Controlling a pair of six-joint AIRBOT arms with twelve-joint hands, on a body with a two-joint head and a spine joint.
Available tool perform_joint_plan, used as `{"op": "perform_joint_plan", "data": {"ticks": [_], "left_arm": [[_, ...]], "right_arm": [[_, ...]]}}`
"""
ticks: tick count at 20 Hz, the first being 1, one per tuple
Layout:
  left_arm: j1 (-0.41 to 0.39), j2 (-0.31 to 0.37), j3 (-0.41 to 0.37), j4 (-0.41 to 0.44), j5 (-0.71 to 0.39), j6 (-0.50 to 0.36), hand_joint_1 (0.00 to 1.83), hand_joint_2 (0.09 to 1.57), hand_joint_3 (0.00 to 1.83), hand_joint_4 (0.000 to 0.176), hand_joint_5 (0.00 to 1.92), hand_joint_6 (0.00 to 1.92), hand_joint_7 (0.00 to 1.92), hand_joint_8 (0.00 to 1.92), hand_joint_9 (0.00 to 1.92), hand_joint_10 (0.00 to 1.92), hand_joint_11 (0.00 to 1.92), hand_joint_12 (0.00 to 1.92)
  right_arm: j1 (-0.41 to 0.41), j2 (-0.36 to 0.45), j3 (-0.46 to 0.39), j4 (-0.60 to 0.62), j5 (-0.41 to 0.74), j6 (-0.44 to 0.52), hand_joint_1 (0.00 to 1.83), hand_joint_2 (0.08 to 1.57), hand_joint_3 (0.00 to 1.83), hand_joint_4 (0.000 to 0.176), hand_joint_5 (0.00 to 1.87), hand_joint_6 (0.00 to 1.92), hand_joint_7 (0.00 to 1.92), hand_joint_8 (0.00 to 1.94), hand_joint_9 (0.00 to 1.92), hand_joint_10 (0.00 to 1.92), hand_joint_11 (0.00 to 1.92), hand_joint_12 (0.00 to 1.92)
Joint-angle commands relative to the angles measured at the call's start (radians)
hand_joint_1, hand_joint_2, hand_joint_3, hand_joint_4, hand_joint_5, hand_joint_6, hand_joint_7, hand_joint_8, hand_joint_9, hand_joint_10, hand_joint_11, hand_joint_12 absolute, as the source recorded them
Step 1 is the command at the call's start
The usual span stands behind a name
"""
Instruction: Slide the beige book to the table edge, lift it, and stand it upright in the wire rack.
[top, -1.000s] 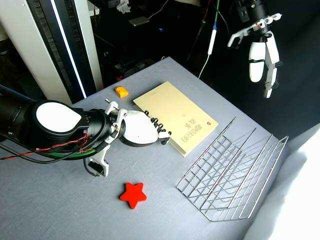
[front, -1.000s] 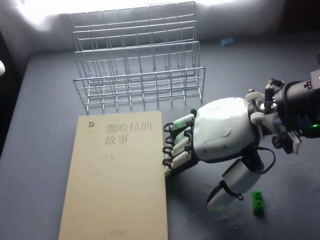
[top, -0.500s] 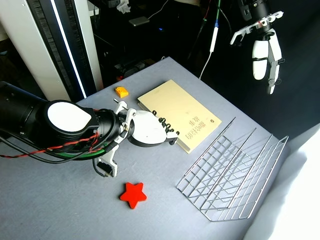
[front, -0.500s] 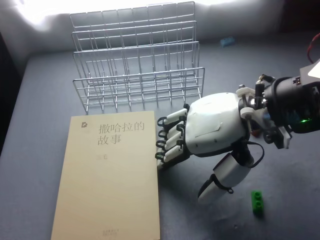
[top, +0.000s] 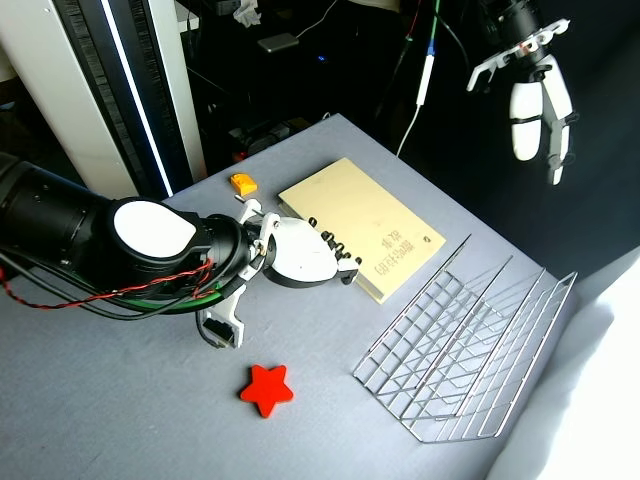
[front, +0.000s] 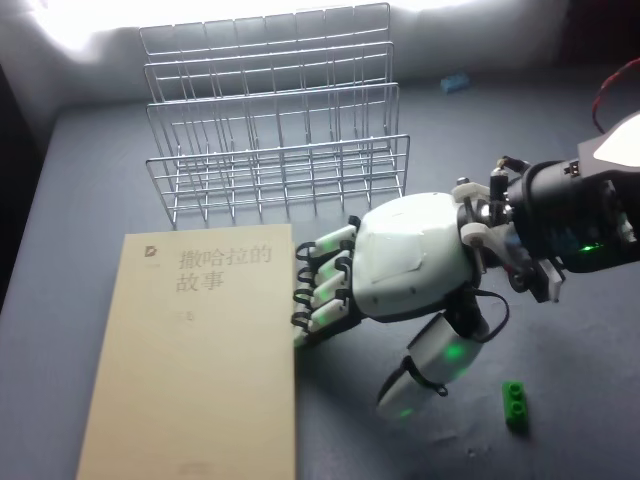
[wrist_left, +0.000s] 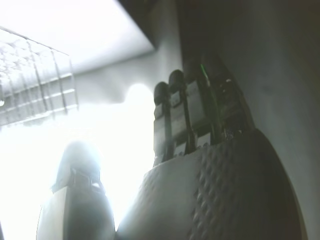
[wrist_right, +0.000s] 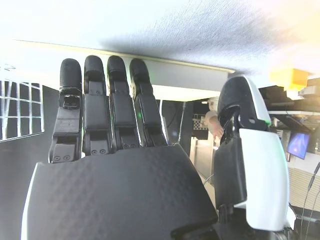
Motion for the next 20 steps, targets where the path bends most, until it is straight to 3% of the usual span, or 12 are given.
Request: {"op": "perform_joint_plan", "data": {"ticks": [1,2,3,6,11,15,18,20], "left_arm": [[0.003,0.017,0.002,0.033,0.039,-0.024,0.15,1.17,0.00,0.000,0.34,0.00,0.35,0.00,0.32,0.00,0.00,0.83],[0.012,0.022,-0.004,0.035,0.037,-0.038,0.15,1.17,0.00,0.000,0.34,0.00,0.35,0.00,0.32,0.00,0.00,0.83],[0.022,0.027,-0.010,0.035,0.037,-0.064,0.15,1.17,0.00,0.000,0.32,0.01,0.34,0.00,0.31,0.00,0.00,0.70],[0.033,0.031,-0.009,0.028,0.020,-0.107,0.15,1.17,0.00,0.000,0.32,0.01,0.34,0.00,0.31,0.00,0.00,0.69],[0.045,0.027,-0.002,0.114,0.008,-0.348,0.18,1.17,0.00,0.000,0.33,0.00,0.35,0.00,0.32,0.00,0.00,0.78],[0.031,0.024,-0.003,0.216,0.013,-0.360,0.18,1.17,0.00,0.000,0.33,0.00,0.35,0.00,0.32,0.00,0.00,0.79],[0.022,0.002,0.026,0.219,-0.032,-0.386,0.18,1.17,0.00,0.000,0.33,0.00,0.35,0.00,0.32,0.00,0.00,0.79],[0.007,-0.015,0.057,0.226,-0.047,-0.400,0.20,1.17,0.00,0.000,0.34,0.00,0.33,0.00,0.30,0.00,0.00,0.67]], "right_arm": [[0.018,-0.001,-0.002,0.053,0.010,0.002,0.16,1.10,0.00,0.000,0.29,0.00,0.29,0.00,0.29,0.00,0.00,0.77],[0.022,-0.004,-0.001,0.053,0.004,0.002,0.16,1.10,0.00,0.000,0.29,0.00,0.29,0.00,0.29,0.00,0.00,0.77],[0.025,-0.010,0.000,0.053,-0.002,0.004,0.15,1.10,0.00,0.000,0.27,0.00,0.28,0.00,0.28,0.00,0.00,0.78],[0.029,-0.023,0.000,0.053,-0.006,0.008,0.15,1.10,0.00,0.000,0.26,0.00,0.28,0.00,0.28,0.00,0.00,0.78],[0.033,-0.045,0.000,0.053,-0.010,0.012,0.22,1.10,0.00,0.000,0.33,0.01,0.34,0.01,0.34,0.01,0.00,0.85],[0.036,-0.061,0.000,0.053,-0.022,0.019,0.22,1.10,0.00,0.000,0.33,0.01,0.34,0.01,0.34,0.01,0.00,0.85],[0.038,-0.069,0.000,0.053,-0.034,0.025,0.22,1.10,0.00,0.000,0.33,0.01,0.35,0.01,0.34,0.01,0.00,0.85],[0.038,-0.072,0.005,0.053,-0.036,0.025,0.16,1.10,0.00,0.000,0.31,0.00,0.34,0.00,0.34,0.01,0.00,0.90]]}}
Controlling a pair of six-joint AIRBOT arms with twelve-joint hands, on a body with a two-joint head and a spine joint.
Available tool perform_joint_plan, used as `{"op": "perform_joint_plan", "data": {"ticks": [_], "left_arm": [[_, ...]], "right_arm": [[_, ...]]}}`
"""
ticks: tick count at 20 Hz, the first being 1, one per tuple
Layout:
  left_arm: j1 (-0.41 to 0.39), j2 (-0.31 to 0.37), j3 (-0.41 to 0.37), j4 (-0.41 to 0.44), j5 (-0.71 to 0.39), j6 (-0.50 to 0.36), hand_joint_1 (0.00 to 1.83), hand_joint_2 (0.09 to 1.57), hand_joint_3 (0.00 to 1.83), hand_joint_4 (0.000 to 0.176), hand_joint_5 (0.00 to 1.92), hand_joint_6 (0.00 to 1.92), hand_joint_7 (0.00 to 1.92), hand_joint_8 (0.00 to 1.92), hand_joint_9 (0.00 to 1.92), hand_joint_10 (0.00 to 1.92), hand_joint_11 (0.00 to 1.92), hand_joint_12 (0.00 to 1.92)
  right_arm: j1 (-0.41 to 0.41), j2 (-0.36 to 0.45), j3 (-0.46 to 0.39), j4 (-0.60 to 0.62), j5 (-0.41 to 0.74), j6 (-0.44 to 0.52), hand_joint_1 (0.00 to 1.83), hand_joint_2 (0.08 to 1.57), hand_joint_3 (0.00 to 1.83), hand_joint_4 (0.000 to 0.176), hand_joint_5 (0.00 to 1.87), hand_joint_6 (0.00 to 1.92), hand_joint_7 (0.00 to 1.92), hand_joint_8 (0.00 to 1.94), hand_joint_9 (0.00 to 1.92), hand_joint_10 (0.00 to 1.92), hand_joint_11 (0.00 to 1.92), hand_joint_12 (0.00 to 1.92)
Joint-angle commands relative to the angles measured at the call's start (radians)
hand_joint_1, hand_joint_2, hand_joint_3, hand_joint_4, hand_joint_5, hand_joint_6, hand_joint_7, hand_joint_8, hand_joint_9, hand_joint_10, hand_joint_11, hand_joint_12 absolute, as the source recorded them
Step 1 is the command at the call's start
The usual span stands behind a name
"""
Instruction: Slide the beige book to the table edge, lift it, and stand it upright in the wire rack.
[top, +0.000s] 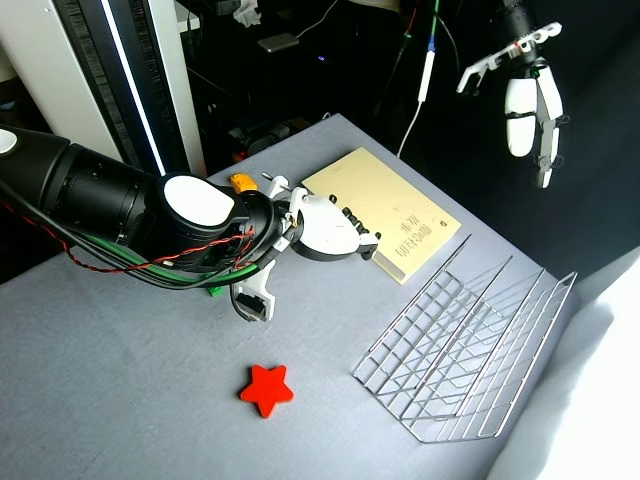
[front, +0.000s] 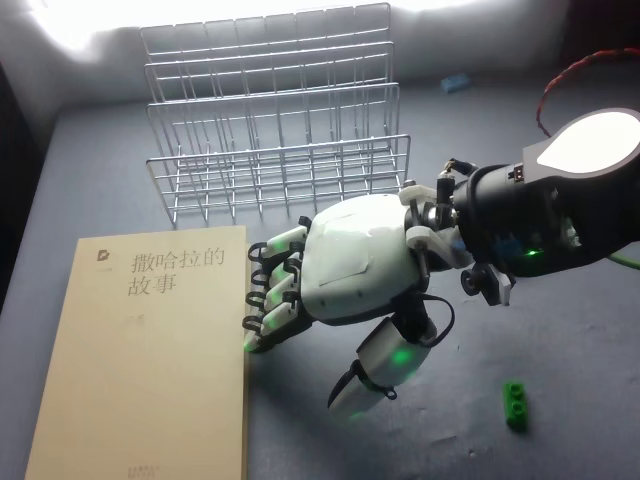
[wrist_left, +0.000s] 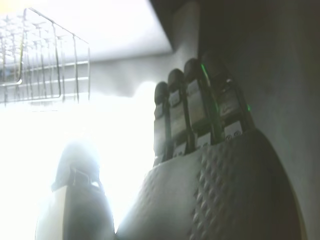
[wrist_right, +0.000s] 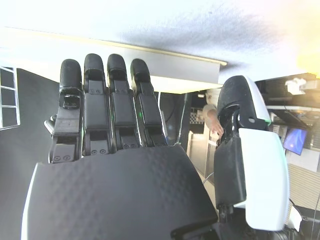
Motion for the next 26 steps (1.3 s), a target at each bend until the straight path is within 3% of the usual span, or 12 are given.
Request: {"op": "perform_joint_plan", "data": {"ticks": [1,2,3,4,5,9,11,14,16,17,20,26], "left_arm": [[-0.019,0.010,0.019,0.008,0.077,-0.001,0.20,1.17,0.00,0.000,0.34,0.00,0.33,0.00,0.30,0.00,0.00,0.67],[-0.027,0.010,0.019,-0.028,0.104,0.026,0.20,1.17,0.00,0.000,0.34,0.00,0.33,0.00,0.30,0.00,0.00,0.67],[-0.035,0.014,0.014,-0.178,0.126,0.183,0.20,1.17,0.00,0.000,0.34,0.00,0.33,0.00,0.30,0.00,0.00,0.66],[-0.038,0.013,0.018,-0.241,0.116,0.289,0.20,1.17,0.00,0.000,0.34,0.00,0.33,0.00,0.30,0.00,0.00,0.66],[-0.044,0.008,0.027,-0.413,0.094,0.540,0.20,1.17,0.00,0.000,0.35,0.01,0.34,0.01,0.30,0.01,0.00,0.66],[-0.028,-0.027,0.091,-1.116,-0.058,1.376,0.20,1.17,0.00,0.000,0.35,0.01,0.35,0.01,0.31,0.01,0.00,0.67],[-0.008,-0.045,0.133,-1.329,-0.155,1.565,0.21,1.15,0.00,0.000,0.36,0.00,0.35,0.00,0.31,0.00,0.00,0.73],[0.018,-0.050,0.174,-1.498,-0.270,1.696,0.21,1.15,0.00,0.000,0.36,0.00,0.35,0.00,0.31,0.00,0.00,0.73],[0.055,-0.042,0.180,-1.651,-0.341,1.791,0.18,1.16,0.00,0.000,0.36,0.00,0.34,0.00,0.29,0.00,0.00,0.68],[0.076,-0.031,0.167,-1.775,-0.367,1.883,0.18,1.16,0.00,0.000,0.36,0.00,0.34,0.00,0.29,0.00,0.00,0.68],[0.136,-0.013,0.142,-1.920,-0.418,1.948,0.18,1.16,0.00,0.000,0.36,0.00,0.34,0.00,0.29,0.00,0.00,0.67],[0.143,-0.020,0.136,-2.027,-0.462,1.957,0.19,1.16,0.00,0.000,0.38,0.00,0.37,0.00,0.33,0.01,0.00,0.75]], "right_arm": [[0.013,-0.002,0.004,0.052,0.011,0.006,0.16,1.10,0.00,0.000,0.31,0.00,0.34,0.00,0.34,0.01,0.00,0.90],[0.014,-0.006,0.008,0.052,0.011,0.005,0.16,1.11,0.00,0.000,0.31,0.00,0.34,0.00,0.34,0.01,0.00,0.91],[0.016,-0.014,0.012,0.052,0.010,0.005,0.16,1.11,0.00,0.000,0.31,0.00,0.34,0.00,0.34,0.01,0.00,0.91],[0.016,-0.016,0.013,0.052,0.010,0.005,0.16,1.11,0.00,0.000,0.31,0.00,0.34,0.00,0.34,0.01,0.00,0.91],[0.018,-0.023,0.015,0.052,0.007,0.005,0.12,1.12,0.00,0.000,0.33,0.00,0.36,0.00,0.37,0.01,0.02,0.99],[0.038,-0.046,0.031,0.046,0.006,0.004,0.11,1.12,0.00,0.000,0.33,0.00,0.36,0.00,0.38,0.00,0.02,1.02],[0.044,-0.054,0.036,0.045,0.006,0.005,0.12,1.13,0.00,0.000,0.34,0.00,0.37,0.00,0.39,0.01,0.00,1.00],[0.045,-0.063,0.036,0.045,0.004,0.008,0.12,1.13,0.00,0.000,0.34,0.00,0.37,0.00,0.39,0.01,0.00,1.00],[0.044,-0.067,0.034,0.045,0.005,0.008,0.13,1.13,0.00,0.000,0.32,0.00,0.35,0.00,0.36,0.00,0.00,0.95],[0.041,-0.069,0.033,0.045,0.003,0.009,0.13,1.13,0.00,0.000,0.32,0.00,0.35,0.00,0.36,0.00,0.00,0.94],[0.031,-0.069,0.032,0.045,-0.003,0.018,0.13,1.13,0.00,0.000,0.32,0.00,0.35,0.00,0.36,0.00,0.00,0.94],[0.019,-0.080,0.032,0.045,-0.009,0.018,0.13,1.13,0.00,0.000,0.33,0.00,0.36,0.00,0.35,0.00,0.00,0.83]]}}
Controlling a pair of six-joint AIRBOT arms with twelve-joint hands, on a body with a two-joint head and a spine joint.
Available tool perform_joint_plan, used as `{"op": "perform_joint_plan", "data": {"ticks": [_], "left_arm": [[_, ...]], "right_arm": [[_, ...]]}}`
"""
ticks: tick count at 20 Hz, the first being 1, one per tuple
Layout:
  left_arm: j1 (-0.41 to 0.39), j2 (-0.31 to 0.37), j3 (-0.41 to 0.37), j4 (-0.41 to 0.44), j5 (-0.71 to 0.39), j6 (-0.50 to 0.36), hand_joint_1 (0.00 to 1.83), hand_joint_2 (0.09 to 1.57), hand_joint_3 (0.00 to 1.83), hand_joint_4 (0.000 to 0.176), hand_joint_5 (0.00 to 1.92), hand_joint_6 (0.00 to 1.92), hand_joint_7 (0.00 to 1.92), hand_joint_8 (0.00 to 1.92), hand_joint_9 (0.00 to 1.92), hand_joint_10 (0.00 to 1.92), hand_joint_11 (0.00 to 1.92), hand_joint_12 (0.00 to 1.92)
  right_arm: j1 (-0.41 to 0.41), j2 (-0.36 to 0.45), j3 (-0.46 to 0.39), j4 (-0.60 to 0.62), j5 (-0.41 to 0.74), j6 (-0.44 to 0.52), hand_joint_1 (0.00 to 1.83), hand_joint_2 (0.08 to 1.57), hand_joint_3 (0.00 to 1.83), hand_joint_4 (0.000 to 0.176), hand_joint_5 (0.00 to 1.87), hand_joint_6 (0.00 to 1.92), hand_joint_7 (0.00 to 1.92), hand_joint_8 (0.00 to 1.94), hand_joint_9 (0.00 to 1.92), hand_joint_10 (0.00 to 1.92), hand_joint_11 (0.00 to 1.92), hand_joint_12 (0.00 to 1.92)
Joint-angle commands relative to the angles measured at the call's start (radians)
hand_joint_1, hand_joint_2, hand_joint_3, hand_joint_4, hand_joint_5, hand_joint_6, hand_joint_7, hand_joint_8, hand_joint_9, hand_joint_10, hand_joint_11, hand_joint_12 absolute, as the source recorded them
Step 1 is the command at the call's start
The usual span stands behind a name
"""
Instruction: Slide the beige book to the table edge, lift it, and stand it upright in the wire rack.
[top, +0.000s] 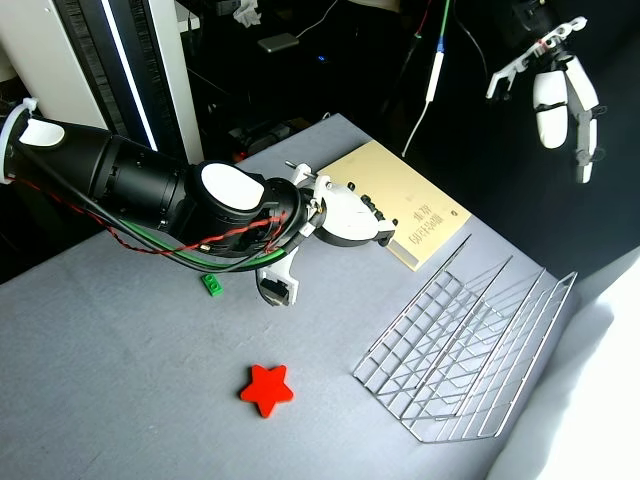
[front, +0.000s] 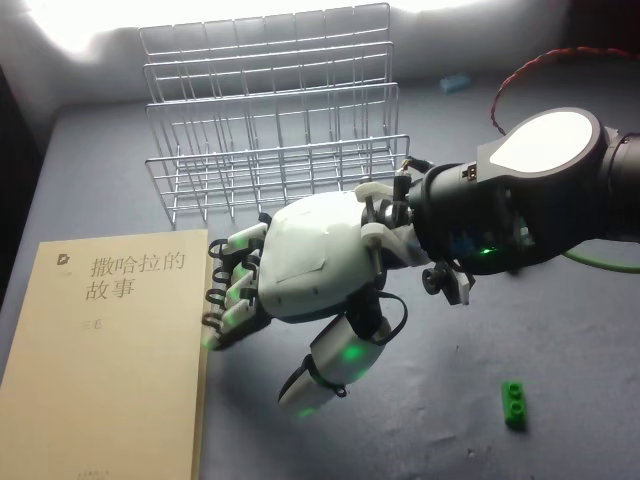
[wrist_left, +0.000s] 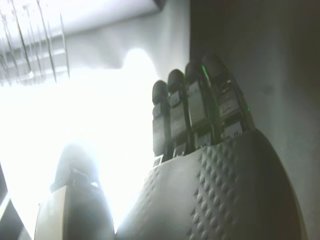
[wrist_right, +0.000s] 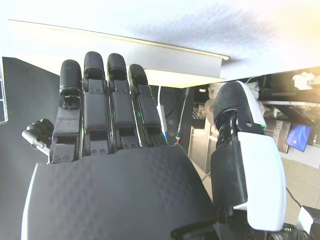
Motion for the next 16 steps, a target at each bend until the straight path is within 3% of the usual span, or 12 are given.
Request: {"op": "perform_joint_plan", "data": {"ticks": [1,5,7,11,14,16], "left_arm": [[-0.008,0.014,0.000,-0.036,-0.081,-0.004,0.20,1.16,0.00,0.000,0.38,0.00,0.37,0.00,0.33,0.01,0.00,0.75],[-0.021,0.013,-0.005,-0.101,-0.100,-0.025,0.18,1.16,0.00,0.000,0.37,0.00,0.35,0.00,0.32,0.00,0.00,0.73],[-0.009,0.009,-0.002,-0.099,-0.134,-0.053,0.18,1.16,0.00,0.000,0.37,0.00,0.35,0.00,0.32,0.00,0.00,0.73],[-0.022,0.010,-0.002,-0.092,-0.088,-0.056,0.18,1.16,0.00,0.000,0.38,0.00,0.36,0.00,0.31,0.00,0.00,0.72],[-0.023,0.010,-0.002,-0.088,-0.056,0.040,0.18,1.16,0.00,0.000,0.38,0.00,0.36,0.00,0.31,0.00,0.00,0.71],[-0.028,0.010,-0.003,-0.090,-0.036,0.211,0.17,1.17,0.00,0.000,0.36,0.00,0.34,0.00,0.29,0.00,0.00,0.68]], "right_arm": [[-0.002,-0.005,-0.002,0.046,0.013,0.002,0.13,1.13,0.00,0.000,0.33,0.00,0.36,0.00,0.35,0.00,0.00,0.83],[-0.002,-0.020,-0.002,0.046,0.003,0.008,0.10,1.14,0.00,0.000,0.32,0.00,0.34,0.00,0.34,0.00,0.00,0.80],[-0.002,-0.023,-0.002,0.046,-0.002,0.008,0.10,1.14,0.00,0.000,0.31,0.00,0.34,0.00,0.33,0.00,0.00,0.80],[-0.003,-0.025,0.001,0.046,-0.017,0.012,0.13,1.13,0.00,0.000,0.31,0.00,0.34,0.00,0.34,0.00,0.00,0.80],[-0.004,-0.034,0.005,0.046,-0.017,0.013,0.13,1.13,0.00,0.000,0.31,0.00,0.34,0.00,0.34,0.00,0.00,0.80],[-0.002,-0.038,0.006,0.046,-0.020,0.015,0.12,1.14,0.00,0.000,0.31,0.00,0.34,0.00,0.33,0.00,0.00,0.82]]}}
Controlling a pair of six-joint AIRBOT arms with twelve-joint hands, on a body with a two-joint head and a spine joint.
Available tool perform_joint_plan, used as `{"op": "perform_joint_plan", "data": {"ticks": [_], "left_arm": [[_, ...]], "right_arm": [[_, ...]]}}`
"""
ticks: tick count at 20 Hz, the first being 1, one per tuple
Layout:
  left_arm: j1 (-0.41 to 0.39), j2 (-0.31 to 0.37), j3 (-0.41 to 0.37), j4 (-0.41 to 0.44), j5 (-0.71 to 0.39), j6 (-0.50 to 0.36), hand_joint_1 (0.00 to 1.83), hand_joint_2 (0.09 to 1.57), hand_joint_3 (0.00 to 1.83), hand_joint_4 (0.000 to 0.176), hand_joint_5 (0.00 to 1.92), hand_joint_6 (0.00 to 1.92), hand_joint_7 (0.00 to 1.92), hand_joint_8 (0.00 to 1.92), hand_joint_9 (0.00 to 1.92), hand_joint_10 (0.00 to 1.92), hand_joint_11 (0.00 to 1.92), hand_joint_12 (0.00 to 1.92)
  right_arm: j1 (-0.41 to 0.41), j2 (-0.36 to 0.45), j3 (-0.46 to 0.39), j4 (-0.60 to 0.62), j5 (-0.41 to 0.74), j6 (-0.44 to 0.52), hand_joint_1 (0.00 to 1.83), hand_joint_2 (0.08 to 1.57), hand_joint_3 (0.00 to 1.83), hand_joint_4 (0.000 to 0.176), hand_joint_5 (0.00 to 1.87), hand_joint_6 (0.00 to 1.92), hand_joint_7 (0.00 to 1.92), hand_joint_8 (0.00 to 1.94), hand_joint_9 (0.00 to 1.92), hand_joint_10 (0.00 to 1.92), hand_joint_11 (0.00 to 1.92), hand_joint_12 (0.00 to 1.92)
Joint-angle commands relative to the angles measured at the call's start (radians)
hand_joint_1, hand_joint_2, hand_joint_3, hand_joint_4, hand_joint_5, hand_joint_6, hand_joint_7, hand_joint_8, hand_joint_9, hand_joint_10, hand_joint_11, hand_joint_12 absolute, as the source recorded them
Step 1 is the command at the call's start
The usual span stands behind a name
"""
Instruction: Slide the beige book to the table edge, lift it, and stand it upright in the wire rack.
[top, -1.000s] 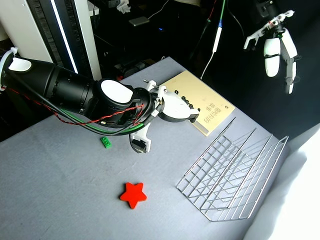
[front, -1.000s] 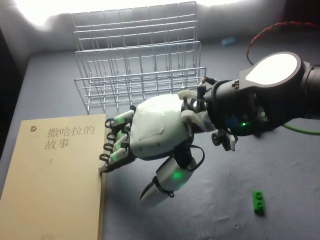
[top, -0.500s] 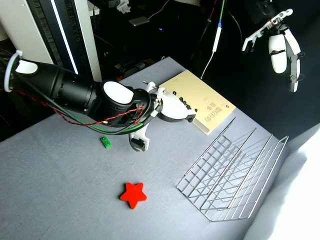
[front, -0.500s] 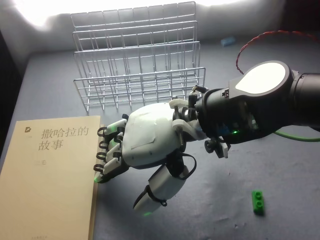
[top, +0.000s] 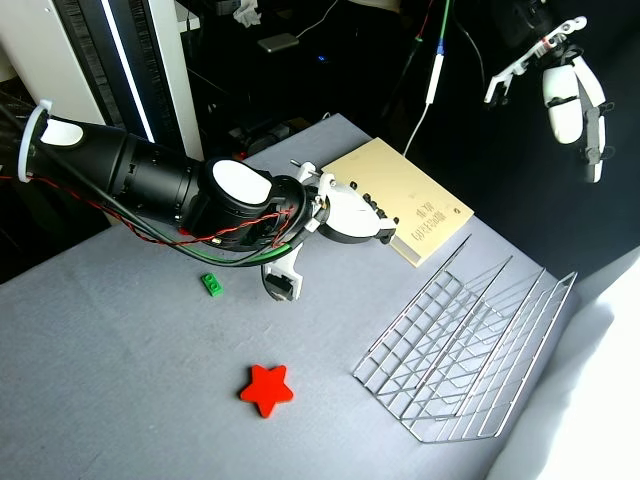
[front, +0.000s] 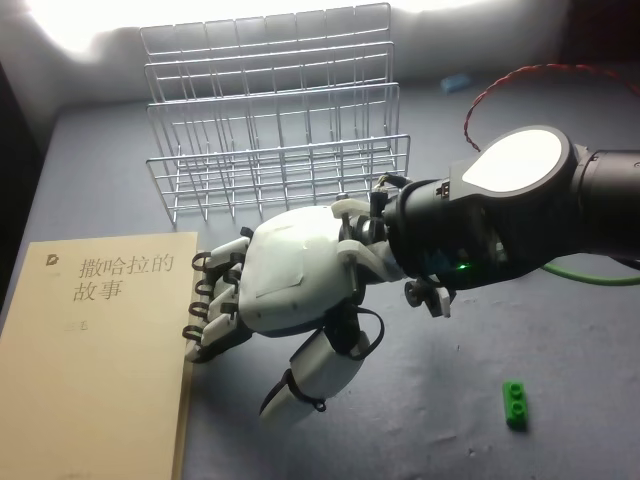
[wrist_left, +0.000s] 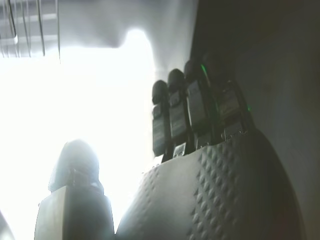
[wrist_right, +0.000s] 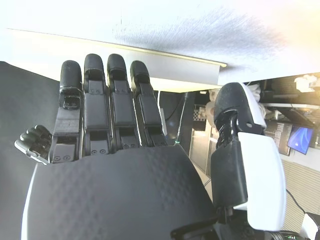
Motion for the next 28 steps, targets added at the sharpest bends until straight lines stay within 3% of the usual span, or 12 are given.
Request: {"op": "perform_joint_plan", "data": {"ticks": [1,4,5,6,9,10,14,18,22,25,28], "left_arm": [[-0.012,0.010,0.010,-0.023,-0.081,0.041,0.17,1.17,0.00,0.000,0.36,0.00,0.34,0.00,0.28,0.00,0.00,0.67],[-0.021,0.013,0.004,-0.021,-0.042,0.204,0.17,1.17,0.00,0.000,0.36,0.00,0.33,0.00,0.28,0.00,0.00,0.67],[-0.029,0.017,-0.008,-0.005,-0.042,0.219,0.17,1.17,0.00,0.000,0.36,0.00,0.33,0.00,0.28,0.00,0.00,0.67],[-0.032,0.019,-0.014,0.022,-0.042,0.171,0.18,1.17,0.00,0.000,0.40,0.01,0.36,0.01,0.31,0.01,0.00,0.70],[-0.022,0.016,-0.023,0.156,-0.037,-0.267,0.19,1.17,0.00,0.000,0.41,0.01,0.37,0.01,0.31,0.01,0.00,0.70],[-0.025,0.015,-0.028,0.195,-0.015,-0.492,0.19,1.17,0.00,0.000,0.41,0.01,0.37,0.01,0.31,0.01,0.00,0.70],[-0.023,0.021,-0.054,0.283,0.028,-1.081,0.16,1.18,0.00,0.000,0.38,0.00,0.34,0.00,0.28,0.00,0.00,0.64],[-0.023,0.021,-0.061,0.289,0.163,-1.341,0.15,1.17,0.00,0.000,0.35,0.00,0.33,0.00,0.29,0.00,0.00,0.68],[0.015,-0.001,-0.048,0.351,0.221,-1.356,0.15,1.17,0.00,0.000,0.35,0.00,0.33,0.00,0.29,0.00,0.00,0.69],[0.017,-0.002,-0.051,0.352,0.270,-1.248,0.17,1.17,0.00,0.000,0.38,0.01,0.34,0.00,0.30,0.00,0.00,0.69],[0.015,-0.005,-0.048,0.352,0.258,-1.194,0.17,1.17,0.00,0.000,0.38,0.01,0.34,0.00,0.30,0.00,0.00,0.69]], "right_arm": [[0.007,-0.001,0.003,0.046,0.013,0.008,0.12,1.14,0.00,0.000,0.31,0.00,0.34,0.00,0.33,0.00,0.00,0.82],[0.012,-0.014,0.014,0.046,0.013,0.007,0.12,1.14,0.00,0.000,0.31,0.00,0.34,0.00,0.33,0.00,0.00,0.82],[0.014,-0.019,0.019,0.046,0.013,0.007,0.12,1.14,0.00,0.000,0.31,0.00,0.34,0.00,0.33,0.00,0.00,0.82],[0.015,-0.023,0.021,0.046,0.012,0.007,0.12,1.13,0.00,0.000,0.30,0.00,0.32,0.00,0.30,0.00,0.00,0.79],[0.015,-0.036,0.027,0.046,0.010,0.007,0.12,1.13,0.00,0.000,0.30,0.00,0.31,0.00,0.30,0.00,0.00,0.78],[0.014,-0.040,0.029,0.046,0.007,0.007,0.12,1.13,0.00,0.000,0.30,0.00,0.31,0.00,0.30,0.00,0.00,0.78],[0.012,-0.047,0.056,0.046,0.013,-0.002,0.14,1.14,0.00,0.000,0.30,0.00,0.32,0.00,0.31,0.01,0.00,0.78],[0.011,-0.055,0.083,0.046,0.022,-0.009,0.14,1.13,0.00,0.000,0.31,0.00,0.34,0.01,0.32,0.01,0.00,0.80],[0.008,-0.059,0.087,0.046,0.021,-0.009,0.14,1.13,0.00,0.000,0.32,0.00,0.34,0.01,0.33,0.01,0.00,0.81],[0.010,-0.065,0.098,0.046,0.016,-0.009,0.13,1.13,0.00,0.000,0.34,0.01,0.37,0.01,0.36,0.01,0.00,0.89],[0.009,-0.068,0.112,0.046,0.016,-0.014,0.13,1.13,0.00,0.000,0.34,0.01,0.37,0.01,0.36,0.01,0.00,0.89]]}}
